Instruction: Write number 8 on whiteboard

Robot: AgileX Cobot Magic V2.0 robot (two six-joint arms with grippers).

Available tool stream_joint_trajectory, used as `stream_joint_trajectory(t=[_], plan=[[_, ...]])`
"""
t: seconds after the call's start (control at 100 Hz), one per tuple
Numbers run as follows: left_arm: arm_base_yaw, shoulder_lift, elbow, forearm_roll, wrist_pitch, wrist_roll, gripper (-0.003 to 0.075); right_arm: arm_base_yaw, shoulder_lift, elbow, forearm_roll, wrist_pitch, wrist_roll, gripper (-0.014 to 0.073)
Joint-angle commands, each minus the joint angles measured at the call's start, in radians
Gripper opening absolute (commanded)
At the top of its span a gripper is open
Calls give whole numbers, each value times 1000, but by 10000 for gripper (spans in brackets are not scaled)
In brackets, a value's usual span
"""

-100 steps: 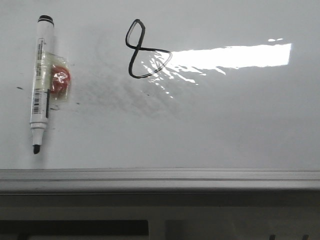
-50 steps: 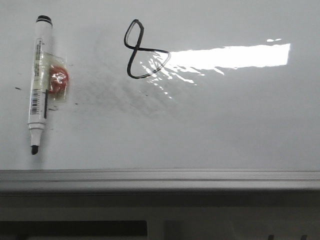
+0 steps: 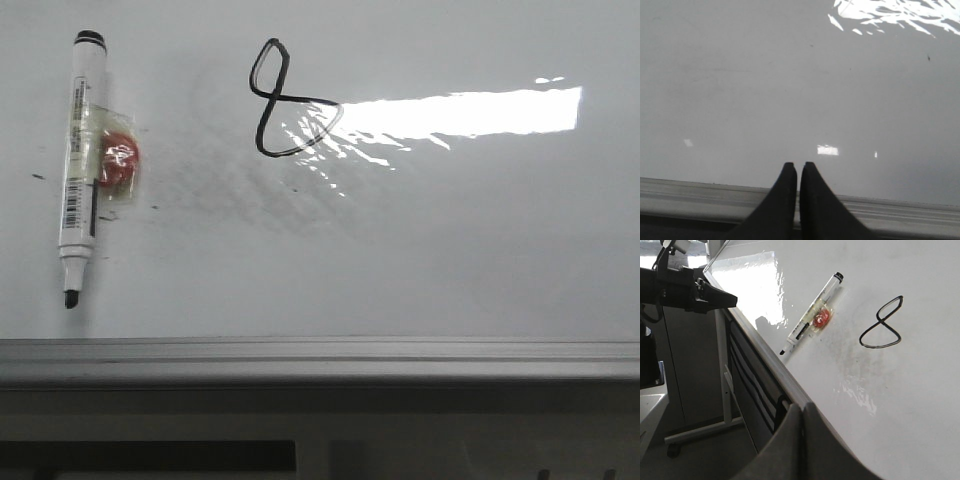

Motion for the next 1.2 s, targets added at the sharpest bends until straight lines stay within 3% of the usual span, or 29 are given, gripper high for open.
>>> stream_joint_trajectory(t=[0.0, 0.45, 0.58, 0.82, 1.02, 1.19], plan=[[1, -27, 39, -14, -37, -10, -20, 1, 1, -26, -10, -75, -5, -63], [1, -27, 39, -14, -37, -10, -20, -1, 1, -26, -7, -75, -5, -63], [1, -27, 39, -14, -37, -10, -20, -46, 1, -26, 196, -81, -7, -63], [1, -27, 39, -14, -37, -10, -20, -307, -1, -19, 198, -151, -7, -63], [1, -27, 39, -14, -37, -10, -20, -604, -64, 98, 196, -360, -7, -63], [1, -27, 39, -14, -37, -10, -20, -797, -178, 204, 196, -358, 2, -63]])
